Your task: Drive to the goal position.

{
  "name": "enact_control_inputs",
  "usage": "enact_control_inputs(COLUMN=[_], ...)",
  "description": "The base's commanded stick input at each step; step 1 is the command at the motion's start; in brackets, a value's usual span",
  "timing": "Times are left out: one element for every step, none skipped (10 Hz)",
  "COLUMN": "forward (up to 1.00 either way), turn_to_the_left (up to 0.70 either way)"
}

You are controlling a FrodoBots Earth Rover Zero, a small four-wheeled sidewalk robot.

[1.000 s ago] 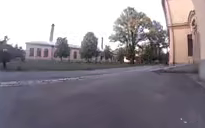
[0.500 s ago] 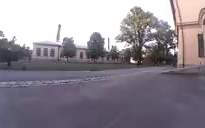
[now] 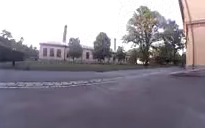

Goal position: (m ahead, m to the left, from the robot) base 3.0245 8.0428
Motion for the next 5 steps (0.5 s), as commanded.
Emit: enact_control_inputs(forward=[0.70,0.70,0.70,0.70,0.70], turn_to_the_left=[0.27,0.27,0.27,0.27,0.27])
